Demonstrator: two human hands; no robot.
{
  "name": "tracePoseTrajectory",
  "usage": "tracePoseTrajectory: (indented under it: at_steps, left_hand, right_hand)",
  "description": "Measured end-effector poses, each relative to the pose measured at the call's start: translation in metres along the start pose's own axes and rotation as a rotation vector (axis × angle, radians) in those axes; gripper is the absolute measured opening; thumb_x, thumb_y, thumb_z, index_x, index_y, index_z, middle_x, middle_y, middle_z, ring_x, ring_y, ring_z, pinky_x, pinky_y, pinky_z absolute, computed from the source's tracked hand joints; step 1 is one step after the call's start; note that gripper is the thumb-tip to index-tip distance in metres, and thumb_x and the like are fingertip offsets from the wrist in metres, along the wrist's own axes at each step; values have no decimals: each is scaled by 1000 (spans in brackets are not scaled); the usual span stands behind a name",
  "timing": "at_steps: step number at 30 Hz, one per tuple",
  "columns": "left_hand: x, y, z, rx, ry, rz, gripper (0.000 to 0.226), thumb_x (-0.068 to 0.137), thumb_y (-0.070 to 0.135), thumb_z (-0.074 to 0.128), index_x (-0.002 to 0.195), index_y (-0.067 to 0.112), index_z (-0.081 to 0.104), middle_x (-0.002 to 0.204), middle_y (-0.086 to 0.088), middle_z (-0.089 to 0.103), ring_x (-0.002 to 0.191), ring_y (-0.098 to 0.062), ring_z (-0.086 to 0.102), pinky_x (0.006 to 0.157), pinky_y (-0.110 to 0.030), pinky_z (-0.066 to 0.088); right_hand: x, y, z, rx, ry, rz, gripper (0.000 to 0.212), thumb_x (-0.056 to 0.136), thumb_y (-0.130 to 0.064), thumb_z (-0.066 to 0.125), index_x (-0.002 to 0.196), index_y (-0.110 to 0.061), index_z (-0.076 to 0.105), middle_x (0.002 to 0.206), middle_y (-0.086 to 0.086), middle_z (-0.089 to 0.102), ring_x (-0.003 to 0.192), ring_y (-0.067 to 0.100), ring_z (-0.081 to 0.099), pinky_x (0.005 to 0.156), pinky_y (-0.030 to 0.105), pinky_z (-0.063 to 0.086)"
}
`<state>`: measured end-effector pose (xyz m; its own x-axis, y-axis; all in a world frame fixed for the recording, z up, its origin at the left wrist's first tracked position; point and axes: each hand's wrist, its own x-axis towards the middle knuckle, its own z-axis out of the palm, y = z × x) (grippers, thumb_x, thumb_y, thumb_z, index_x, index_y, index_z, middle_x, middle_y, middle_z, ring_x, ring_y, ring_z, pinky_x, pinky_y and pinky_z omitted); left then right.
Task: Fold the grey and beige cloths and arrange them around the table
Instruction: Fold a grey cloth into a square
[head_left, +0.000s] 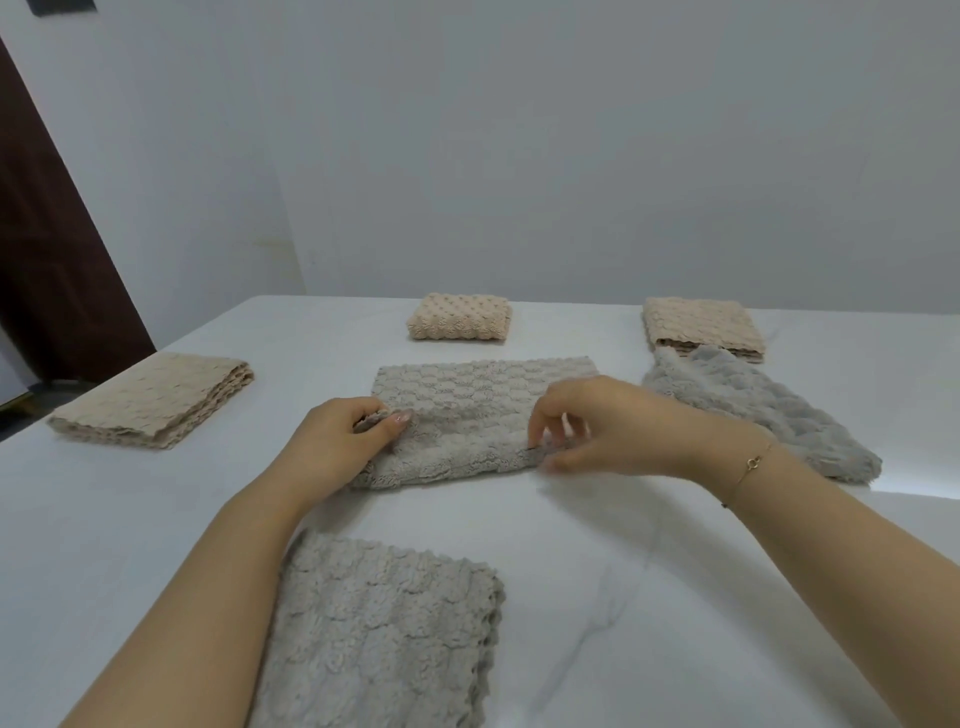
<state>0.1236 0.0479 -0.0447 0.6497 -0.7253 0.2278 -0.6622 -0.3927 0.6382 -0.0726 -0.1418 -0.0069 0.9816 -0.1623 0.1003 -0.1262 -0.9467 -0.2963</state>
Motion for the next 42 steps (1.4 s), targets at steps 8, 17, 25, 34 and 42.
tracePoseTrajectory:
  at_steps: [8,17,25,34,42]
  left_hand:
    - [0,0,4,-15,34,15,42,93,35,56,68,1,51,54,1,41,53,-15,37,54,-30,25]
    - [-3,19,-1,-267,165,109,6,87,23,66,83,25,70,81,14,70,79,4,60,69,-7,43]
    - [-12,39,-18,-468,128,149,7,83,19,68,80,21,73,80,10,73,77,1,65,71,-7,47]
    - [-13,37,-36,-526,114,90,16,85,15,65,75,23,74,71,11,71,64,0,64,57,-10,48]
    - [-13,26,-42,-487,-71,-46,15,80,27,69,83,13,72,55,-5,53,47,-16,40,43,-19,30]
  right_hand:
    - [-3,-2,-4,-89,-299,276,12,81,-25,69,85,-13,68,73,-5,66,63,9,58,58,20,46]
    - [-11,14,-41,-128,-39,390,20,87,-33,63,89,-15,70,84,-3,69,64,7,58,60,21,46]
    - [5,44,-2,202,46,230,53,86,-26,67,135,-27,46,136,-8,46,125,8,40,96,13,30]
    - [-5,41,-32,334,39,207,12,76,-18,78,80,-12,68,71,-2,67,66,7,59,68,15,43]
    - [-30,31,-69,629,-264,91,9,77,-15,69,76,-13,60,67,3,58,66,10,54,72,20,41]
